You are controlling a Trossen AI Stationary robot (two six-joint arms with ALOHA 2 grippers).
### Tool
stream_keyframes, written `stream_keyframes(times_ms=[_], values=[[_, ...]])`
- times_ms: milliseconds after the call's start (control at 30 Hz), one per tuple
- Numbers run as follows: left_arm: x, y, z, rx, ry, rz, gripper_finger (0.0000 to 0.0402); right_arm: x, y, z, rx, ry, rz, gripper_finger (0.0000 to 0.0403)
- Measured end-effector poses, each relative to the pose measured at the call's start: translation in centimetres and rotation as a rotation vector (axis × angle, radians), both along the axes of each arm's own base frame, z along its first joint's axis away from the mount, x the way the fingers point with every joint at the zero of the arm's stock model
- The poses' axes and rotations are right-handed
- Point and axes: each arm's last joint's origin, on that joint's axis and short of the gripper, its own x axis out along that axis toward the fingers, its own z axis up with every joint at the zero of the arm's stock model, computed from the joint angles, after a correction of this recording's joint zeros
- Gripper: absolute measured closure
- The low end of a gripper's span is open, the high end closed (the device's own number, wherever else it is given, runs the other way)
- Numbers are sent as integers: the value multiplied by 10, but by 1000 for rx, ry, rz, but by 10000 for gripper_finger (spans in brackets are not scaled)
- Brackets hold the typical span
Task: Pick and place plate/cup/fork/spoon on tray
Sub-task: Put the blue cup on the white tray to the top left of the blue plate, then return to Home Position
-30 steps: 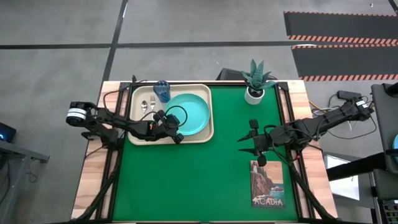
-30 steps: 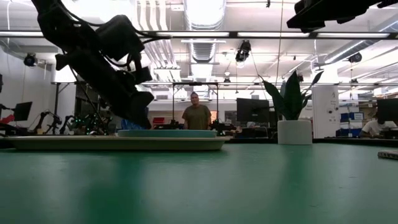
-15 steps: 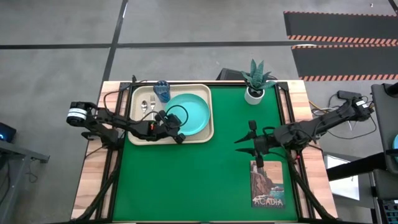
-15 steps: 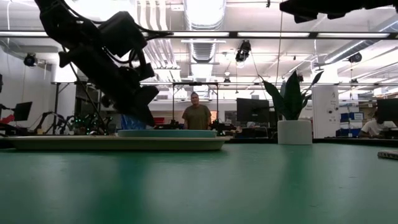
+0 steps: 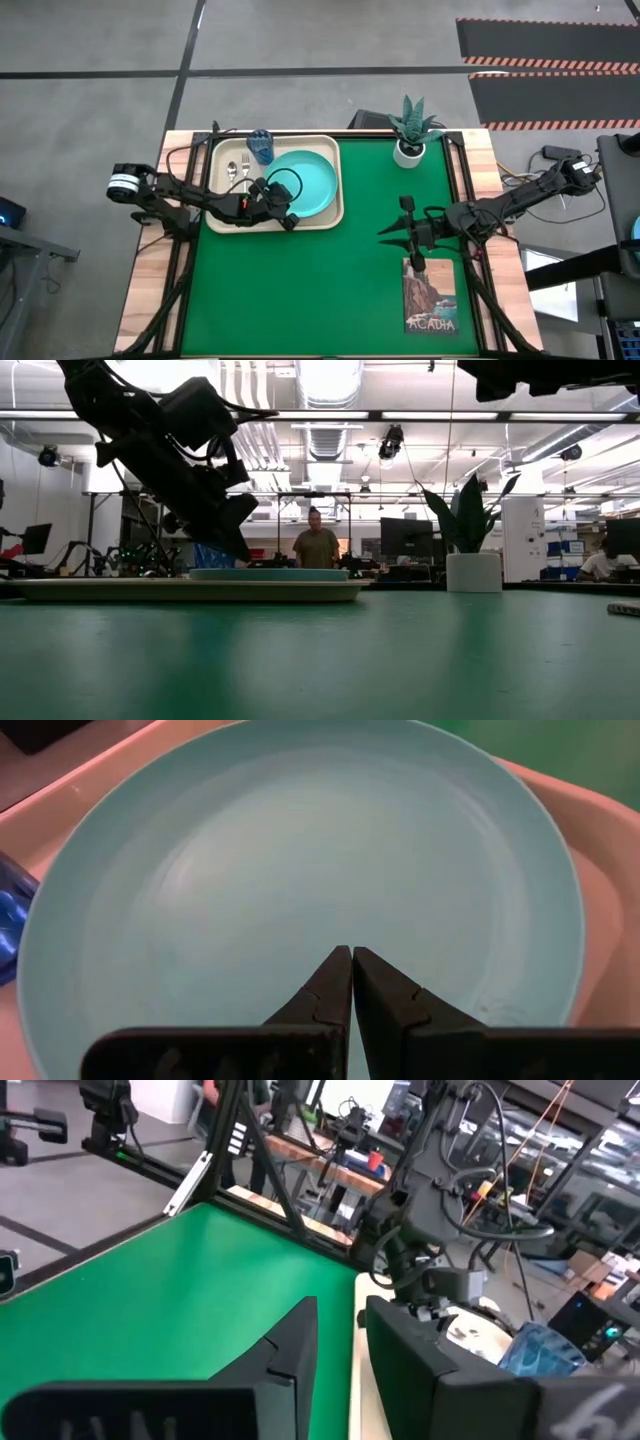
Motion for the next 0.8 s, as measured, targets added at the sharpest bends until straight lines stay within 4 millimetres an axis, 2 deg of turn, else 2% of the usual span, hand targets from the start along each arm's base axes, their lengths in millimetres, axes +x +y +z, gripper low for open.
stream_keyframes(times_ms=[133,333,567,800], values=[[0,0,3,3,-9,2,402,0,0,-1,-18,-2,7,336],[-6,-5,21,36,-48,-53,402,-6,-3,-14,-54,-1,23,353],[-40,-20,48,162,-92,-313,402,-19,-24,-35,-34,-129,-69,371],[-91,-18,50,264,-274,-379,402,-27,-50,-50,3,-116,-196,386]])
